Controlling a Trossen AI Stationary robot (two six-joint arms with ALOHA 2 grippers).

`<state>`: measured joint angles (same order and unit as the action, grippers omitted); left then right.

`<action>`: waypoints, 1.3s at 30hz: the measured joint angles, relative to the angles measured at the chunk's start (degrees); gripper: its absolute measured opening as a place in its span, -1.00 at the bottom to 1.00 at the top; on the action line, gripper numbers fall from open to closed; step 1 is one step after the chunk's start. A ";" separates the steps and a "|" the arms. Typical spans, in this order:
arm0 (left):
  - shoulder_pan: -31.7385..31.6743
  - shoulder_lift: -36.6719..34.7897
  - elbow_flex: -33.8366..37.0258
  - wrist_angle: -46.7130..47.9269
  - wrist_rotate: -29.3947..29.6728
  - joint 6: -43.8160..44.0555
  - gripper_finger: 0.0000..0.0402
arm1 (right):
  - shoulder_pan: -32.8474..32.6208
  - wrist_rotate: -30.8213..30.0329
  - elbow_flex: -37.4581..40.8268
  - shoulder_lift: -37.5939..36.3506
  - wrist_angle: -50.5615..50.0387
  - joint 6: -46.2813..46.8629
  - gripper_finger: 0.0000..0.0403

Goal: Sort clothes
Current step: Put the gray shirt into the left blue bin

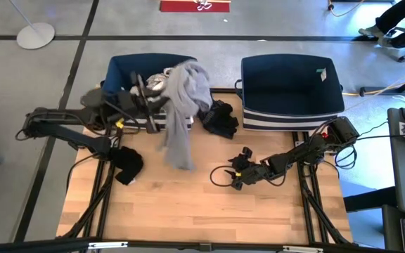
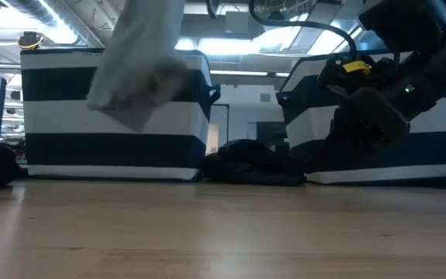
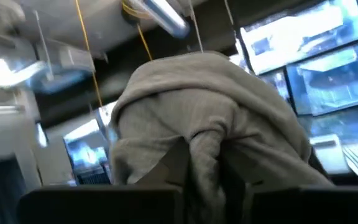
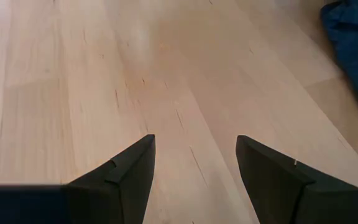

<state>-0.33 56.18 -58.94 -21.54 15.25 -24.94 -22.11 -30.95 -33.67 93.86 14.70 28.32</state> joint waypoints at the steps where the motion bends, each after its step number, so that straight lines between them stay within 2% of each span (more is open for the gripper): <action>1: -0.62 0.00 -1.30 0.01 0.00 -1.45 -0.81 | 0.00 0.01 0.00 0.00 0.09 0.14 0.12; 7: -5.67 -0.05 -7.49 -1.29 0.39 -10.30 -0.81 | 0.00 0.70 -0.02 0.00 1.36 0.39 0.12; 14: -13.37 0.94 -8.77 -11.53 3.39 -20.12 -0.79 | 0.00 2.04 -0.07 -0.02 3.12 0.41 0.12; 24: -28.54 1.51 -10.75 -14.15 3.56 -21.90 -0.78 | -0.21 2.18 -0.07 -0.02 3.42 3.83 0.12; 31: -36.47 4.12 -10.69 -1.66 3.61 -16.90 -0.79 | -2.00 3.12 -0.07 -0.02 3.62 6.55 0.12; 39: -40.28 6.29 -10.64 18.61 3.51 -9.05 -0.80 | -2.03 2.85 -0.06 -0.04 3.62 7.45 0.12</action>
<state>-40.61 62.47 -69.58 -2.92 18.76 -33.99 -24.14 -28.10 -33.73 93.82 18.33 35.77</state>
